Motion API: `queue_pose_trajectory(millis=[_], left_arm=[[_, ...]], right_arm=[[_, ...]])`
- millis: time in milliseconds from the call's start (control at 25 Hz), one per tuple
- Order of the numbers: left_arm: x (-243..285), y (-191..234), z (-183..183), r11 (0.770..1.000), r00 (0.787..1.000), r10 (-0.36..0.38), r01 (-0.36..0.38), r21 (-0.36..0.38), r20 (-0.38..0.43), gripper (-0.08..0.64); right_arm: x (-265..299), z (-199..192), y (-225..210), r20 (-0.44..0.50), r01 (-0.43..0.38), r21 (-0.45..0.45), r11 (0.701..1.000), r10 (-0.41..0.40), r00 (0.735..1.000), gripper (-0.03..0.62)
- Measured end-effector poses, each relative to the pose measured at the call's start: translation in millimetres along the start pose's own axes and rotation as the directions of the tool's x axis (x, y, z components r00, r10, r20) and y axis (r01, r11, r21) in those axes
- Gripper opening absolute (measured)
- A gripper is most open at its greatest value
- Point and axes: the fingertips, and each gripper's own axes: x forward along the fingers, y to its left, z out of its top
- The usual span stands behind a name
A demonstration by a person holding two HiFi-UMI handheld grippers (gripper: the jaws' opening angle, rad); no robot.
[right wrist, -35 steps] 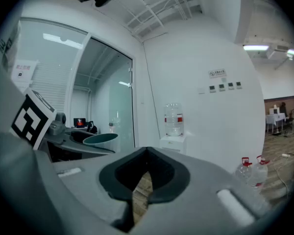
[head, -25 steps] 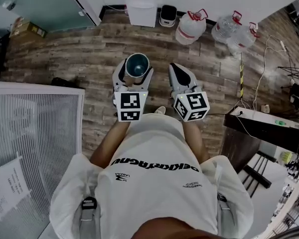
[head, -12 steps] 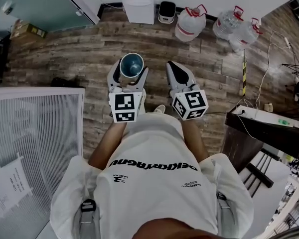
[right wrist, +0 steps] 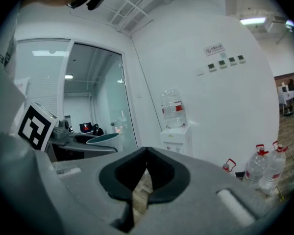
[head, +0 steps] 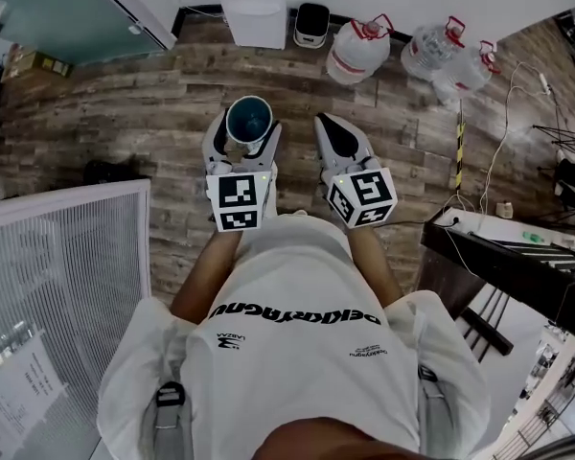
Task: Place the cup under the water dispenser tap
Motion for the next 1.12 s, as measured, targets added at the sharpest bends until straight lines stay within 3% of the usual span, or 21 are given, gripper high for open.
queue_pose_trajectory(millis=[320,720,1120], left_arm=[[113.4,72.6,42.9,0.999,1.0,-0.026,0.026,-0.034,-0.006,0.365],[229.2,167.9,101.7,0.993,0.993,-0.113,0.113,-0.027,-0.01,0.365],[308.7,213.9,111.4,0.981,0.98,-0.194,0.194,-0.022,-0.044,0.365]], right_arm=[[122.0,46.5,-43.8,-0.029,0.019,-0.044,0.999,-0.021,0.999,0.0],[274.4,124.0,-70.4,0.022,0.069,-0.079,0.994,-0.067,0.998,0.0],[355.6,129.5,-96.4,-0.007,0.143,-0.074,0.987,-0.144,0.99,0.0]])
